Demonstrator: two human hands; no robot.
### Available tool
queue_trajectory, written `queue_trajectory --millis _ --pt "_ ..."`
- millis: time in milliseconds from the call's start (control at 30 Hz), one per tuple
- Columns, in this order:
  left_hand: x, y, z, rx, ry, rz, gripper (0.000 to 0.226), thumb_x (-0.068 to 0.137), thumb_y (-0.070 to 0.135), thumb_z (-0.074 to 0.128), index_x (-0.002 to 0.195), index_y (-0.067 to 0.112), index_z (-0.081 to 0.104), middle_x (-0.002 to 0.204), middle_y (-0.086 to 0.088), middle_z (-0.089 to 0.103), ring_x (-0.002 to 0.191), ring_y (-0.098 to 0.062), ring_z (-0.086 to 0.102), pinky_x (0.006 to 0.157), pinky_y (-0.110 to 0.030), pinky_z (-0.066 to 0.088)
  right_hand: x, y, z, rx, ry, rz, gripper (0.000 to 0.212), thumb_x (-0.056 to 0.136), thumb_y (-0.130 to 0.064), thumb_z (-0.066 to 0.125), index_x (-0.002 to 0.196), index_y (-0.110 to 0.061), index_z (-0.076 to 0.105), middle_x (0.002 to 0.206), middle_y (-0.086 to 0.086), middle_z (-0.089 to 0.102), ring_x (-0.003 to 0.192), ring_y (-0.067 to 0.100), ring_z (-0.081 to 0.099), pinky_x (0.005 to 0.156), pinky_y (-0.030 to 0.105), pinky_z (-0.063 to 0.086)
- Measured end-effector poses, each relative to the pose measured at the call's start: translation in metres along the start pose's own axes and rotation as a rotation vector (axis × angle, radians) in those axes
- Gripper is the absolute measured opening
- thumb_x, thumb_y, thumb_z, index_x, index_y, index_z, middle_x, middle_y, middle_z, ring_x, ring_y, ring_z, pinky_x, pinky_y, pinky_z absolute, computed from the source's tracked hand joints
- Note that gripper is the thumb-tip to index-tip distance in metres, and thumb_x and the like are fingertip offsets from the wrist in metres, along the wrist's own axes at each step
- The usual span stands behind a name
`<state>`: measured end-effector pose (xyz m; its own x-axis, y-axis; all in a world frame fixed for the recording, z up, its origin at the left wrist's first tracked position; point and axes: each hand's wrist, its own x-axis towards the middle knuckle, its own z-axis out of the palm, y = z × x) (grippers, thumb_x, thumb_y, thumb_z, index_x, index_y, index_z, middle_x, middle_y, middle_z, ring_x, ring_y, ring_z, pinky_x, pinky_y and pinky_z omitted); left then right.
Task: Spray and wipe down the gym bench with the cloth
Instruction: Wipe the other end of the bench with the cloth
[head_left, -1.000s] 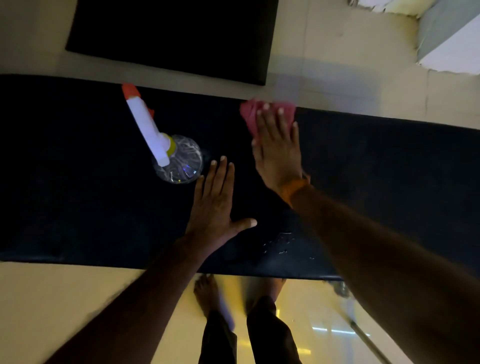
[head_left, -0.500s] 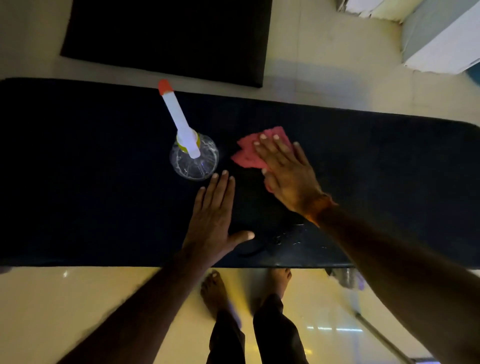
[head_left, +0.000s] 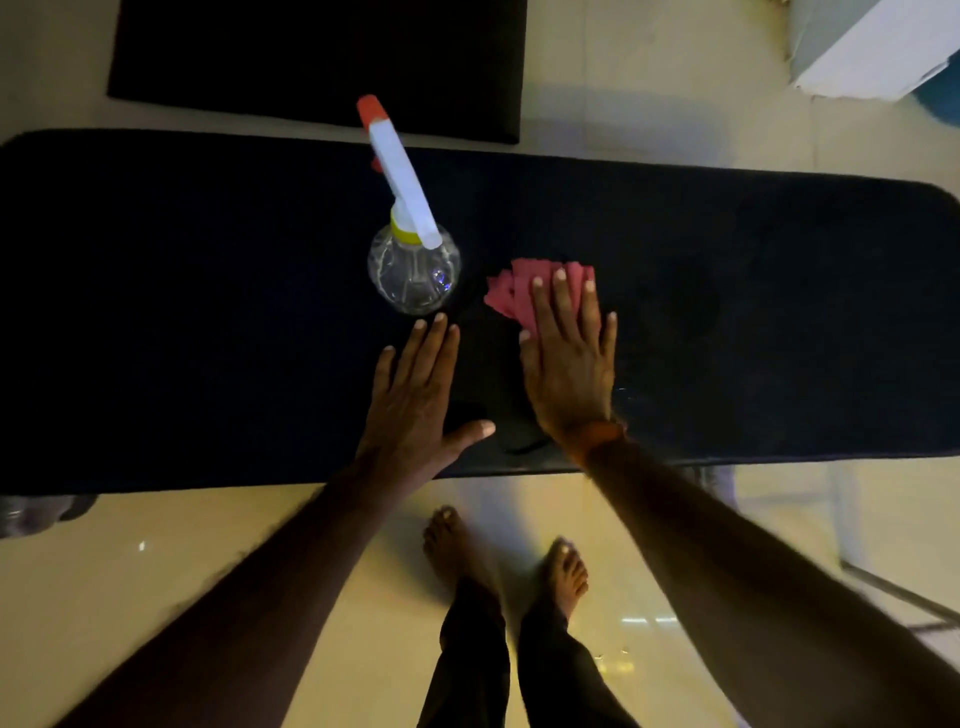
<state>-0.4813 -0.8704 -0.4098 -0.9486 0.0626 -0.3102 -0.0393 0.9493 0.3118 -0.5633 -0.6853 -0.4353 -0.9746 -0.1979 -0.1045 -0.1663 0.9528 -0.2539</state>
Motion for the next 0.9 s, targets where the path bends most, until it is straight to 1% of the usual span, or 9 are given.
queue_trajectory --millis 167,233,333,433,500,667,733,833,900 --pt "-0.01 -0.007 0.001 0.039 -0.039 0.017 0.118 0.082 0.076 0.056 0.165 0.015 -0.002 0.173 -0.005 -0.01 0.16 -0.023 -0.009 0.126 -0.054 0.003 -0.063 0.03 0.0 -0.103 -0.066 -0.298 0.062 0.107 -0.04 0.035 0.165 -0.026 0.017 0.174 -0.002 0.011 0.161 0.026 0.004 0.124 0.065 0.016" --pt "-0.011 -0.009 0.002 0.046 -0.016 0.022 0.105 0.09 0.066 0.055 0.165 0.016 0.0 0.173 -0.005 -0.008 0.16 -0.023 -0.007 0.127 -0.054 0.006 -0.041 0.035 -0.006 -0.147 -0.016 -0.167 0.062 0.107 -0.04 0.034 0.165 -0.023 0.02 0.173 -0.001 0.015 0.161 0.029 0.006 0.124 0.067 0.012" --pt "-0.012 -0.008 0.003 0.01 0.067 0.014 0.076 0.102 0.038 0.051 0.165 0.017 0.013 0.173 -0.004 0.004 0.16 -0.023 0.004 0.127 -0.052 0.011 -0.04 -0.005 0.006 -0.011 0.016 0.082 0.062 0.109 -0.04 0.031 0.165 -0.021 0.017 0.174 0.002 0.01 0.161 0.029 -0.001 0.127 0.06 0.005" --pt "-0.017 -0.006 0.005 -0.025 0.131 0.001 0.065 0.105 0.025 0.047 0.163 0.014 0.021 0.172 -0.006 0.012 0.16 -0.025 0.01 0.127 -0.053 0.014 -0.09 -0.02 0.02 0.031 -0.002 -0.112 0.061 0.109 -0.037 0.035 0.165 -0.023 0.017 0.174 0.003 0.008 0.161 0.028 -0.001 0.128 0.06 0.007" --pt "-0.02 -0.002 0.007 -0.025 0.126 -0.017 0.066 0.105 0.026 0.046 0.164 0.014 0.019 0.173 -0.007 0.009 0.16 -0.026 0.007 0.127 -0.051 0.01 -0.099 0.007 0.016 -0.039 -0.011 -0.213 0.061 0.107 -0.036 0.039 0.165 -0.024 0.021 0.174 0.0 0.013 0.161 0.027 0.004 0.125 0.064 0.013" --pt "-0.027 0.004 0.015 0.037 0.074 -0.053 0.078 0.103 0.044 0.046 0.165 0.016 0.007 0.173 -0.009 -0.003 0.16 -0.028 -0.004 0.127 -0.053 0.005 -0.087 -0.008 0.017 0.002 0.051 0.113 0.059 0.109 -0.042 0.027 0.165 -0.029 0.015 0.175 -0.002 0.007 0.161 0.03 -0.002 0.126 0.064 0.003" --pt "-0.029 0.005 0.015 0.042 0.074 -0.049 0.078 0.103 0.047 0.044 0.165 0.016 0.007 0.173 -0.01 -0.002 0.16 -0.029 -0.004 0.127 -0.053 0.005 -0.105 -0.027 0.026 0.036 0.027 -0.03 0.06 0.109 -0.04 0.03 0.166 -0.026 0.014 0.175 0.002 0.004 0.161 0.031 -0.004 0.126 0.065 0.004" --pt "-0.032 0.008 0.016 0.052 0.071 -0.06 0.078 0.103 0.045 0.046 0.165 0.017 0.007 0.173 -0.011 -0.003 0.16 -0.031 -0.004 0.127 -0.055 0.006 -0.114 0.012 0.018 -0.063 0.009 -0.263 0.06 0.109 -0.036 0.039 0.165 -0.027 0.02 0.174 0.0 0.011 0.161 0.03 0.004 0.124 0.067 0.012" --pt "-0.032 0.014 0.018 0.053 0.068 -0.079 0.079 0.103 0.047 0.046 0.165 0.017 0.007 0.173 -0.012 -0.003 0.16 -0.032 -0.004 0.127 -0.057 0.005 -0.104 0.042 0.006 -0.109 0.044 -0.109 0.059 0.109 -0.037 0.037 0.165 -0.03 0.019 0.174 -0.003 0.012 0.161 0.029 0.004 0.124 0.068 0.009"
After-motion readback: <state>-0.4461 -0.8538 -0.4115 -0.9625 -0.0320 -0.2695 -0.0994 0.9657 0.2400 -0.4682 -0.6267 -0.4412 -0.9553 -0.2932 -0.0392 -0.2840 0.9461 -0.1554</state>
